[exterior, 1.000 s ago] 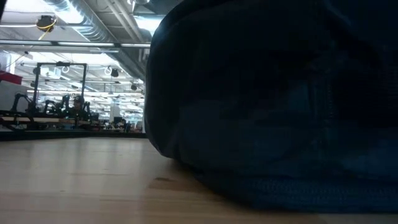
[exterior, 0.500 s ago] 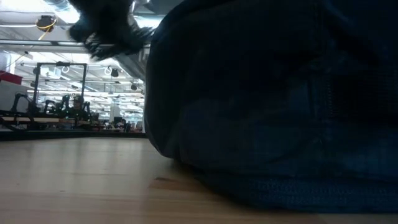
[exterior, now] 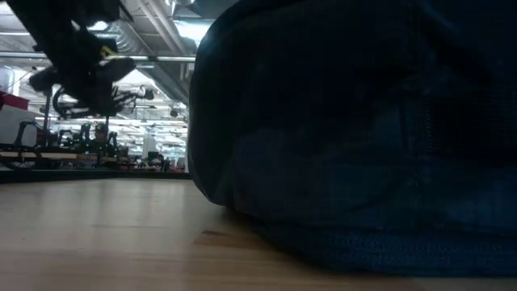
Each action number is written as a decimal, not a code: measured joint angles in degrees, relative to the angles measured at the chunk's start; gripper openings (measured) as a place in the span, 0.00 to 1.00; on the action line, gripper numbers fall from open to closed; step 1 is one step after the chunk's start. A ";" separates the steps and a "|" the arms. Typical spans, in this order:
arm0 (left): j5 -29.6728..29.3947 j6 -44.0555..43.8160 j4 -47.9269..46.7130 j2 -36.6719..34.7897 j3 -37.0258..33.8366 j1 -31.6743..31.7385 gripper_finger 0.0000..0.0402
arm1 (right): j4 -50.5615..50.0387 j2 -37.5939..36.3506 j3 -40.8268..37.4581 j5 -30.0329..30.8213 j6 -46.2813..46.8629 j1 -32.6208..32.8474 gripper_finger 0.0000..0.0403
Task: Unpack backpack
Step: Remove the black charger cable from the black backpack
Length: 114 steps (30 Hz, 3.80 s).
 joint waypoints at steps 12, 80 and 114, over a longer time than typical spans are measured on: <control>12.97 12.83 23.24 1.96 -12.82 18.93 0.04 | -0.21 1.58 0.00 -1.81 -0.33 -2.71 0.23; 20.41 15.32 36.70 5.28 -21.85 24.20 0.10 | -0.16 2.71 -0.02 -2.04 0.33 -2.73 0.23; 21.73 17.81 34.10 5.36 -18.90 24.16 0.57 | -0.20 2.71 -0.02 -3.26 0.72 -2.73 0.23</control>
